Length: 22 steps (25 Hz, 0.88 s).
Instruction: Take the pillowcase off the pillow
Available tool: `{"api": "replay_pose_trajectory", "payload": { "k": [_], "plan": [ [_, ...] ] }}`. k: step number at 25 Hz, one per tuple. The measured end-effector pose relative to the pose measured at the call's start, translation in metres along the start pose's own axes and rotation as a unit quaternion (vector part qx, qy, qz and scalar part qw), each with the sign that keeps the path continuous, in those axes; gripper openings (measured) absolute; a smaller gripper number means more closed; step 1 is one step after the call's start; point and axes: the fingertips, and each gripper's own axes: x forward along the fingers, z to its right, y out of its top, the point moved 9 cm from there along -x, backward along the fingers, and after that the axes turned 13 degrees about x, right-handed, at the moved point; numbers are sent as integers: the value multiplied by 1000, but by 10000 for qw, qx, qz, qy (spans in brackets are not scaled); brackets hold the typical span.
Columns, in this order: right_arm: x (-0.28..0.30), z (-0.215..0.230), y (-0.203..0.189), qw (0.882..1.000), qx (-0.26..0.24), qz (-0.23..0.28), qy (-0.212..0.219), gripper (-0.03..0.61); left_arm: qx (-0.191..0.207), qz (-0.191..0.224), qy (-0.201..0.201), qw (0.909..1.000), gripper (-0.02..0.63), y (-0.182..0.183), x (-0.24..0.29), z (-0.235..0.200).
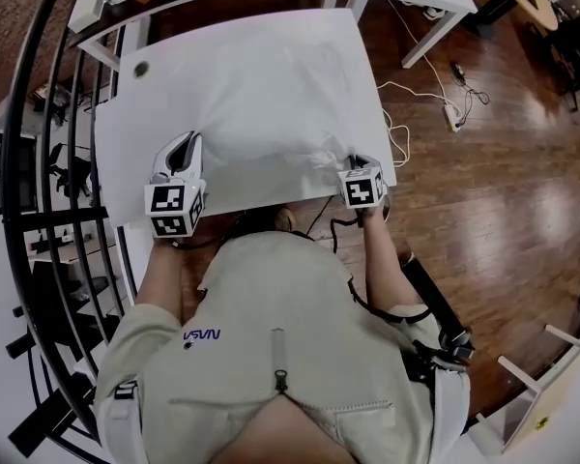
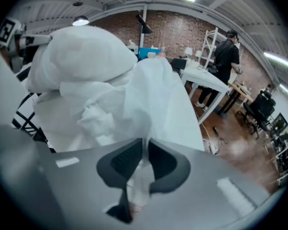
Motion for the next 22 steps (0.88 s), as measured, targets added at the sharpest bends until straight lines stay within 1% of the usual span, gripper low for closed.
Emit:
{"api": "replay_pose_trajectory", "payload": {
  "k": [3,4,6,8,9,10,11,12,14,15,16,17,18,19,20,21,22],
  "plan": [
    [-26,3,13,9992,204,205,284,139,-1,-109,-135,9998,41,-4,0,6],
    [-38,4,19,9985,223,348,351,153,0,-103,-198,9998,62,-1,-2,8],
    [-63,3,37,9957,182,762,492,153,10,22,-268,9996,92,10,-12,9],
    [-85,-3,62,9893,116,1247,745,153,52,200,-121,9997,77,24,-25,3],
    [-92,-8,76,9851,77,1454,913,153,58,217,7,9997,77,28,-30,-3],
    [-97,-15,90,9808,17,1616,1091,157,23,156,157,9998,79,27,-33,-13],
    [-98,-22,103,9769,-70,1721,1261,177,-61,9,327,9994,95,23,-36,-25],
    [-95,-31,116,9740,-181,1765,1410,187,-191,-216,509,9983,139,14,-38,-39],
    [-85,-47,137,9704,-432,1718,1642,227,-532,-765,829,9922,276,-12,-44,-68],
    [-78,-55,145,9693,-536,1650,1741,239,-692,-1028,944,9878,331,-27,-47,-81],
    [-69,-62,152,9688,-615,1553,1833,251,-832,-1271,1018,9832,365,-42,-50,-92],
    [-60,-69,157,9687,-679,1425,1916,266,-972,-1484,1037,9787,383,-57,-52,-101],
    [-51,-76,161,9691,-735,1271,1983,268,-1142,-1649,996,9746,400,-71,-52,-108],
    [-41,-83,163,9699,-788,1107,2020,270,-1345,-1742,911,9712,424,-85,-50,-112],
    [-32,-89,163,9711,-837,951,2021,269,-1568,-1758,802,9685,446,-97,-47,-113],
    [-23,-94,161,9724,-879,823,1999,268,-1776,-1717,690,9665,446,-106,-44,-113],
    [-15,-99,159,9733,-909,735,1974,254,-1939,-1652,584,9652,444,-113,-40,-111]
  ]
}}
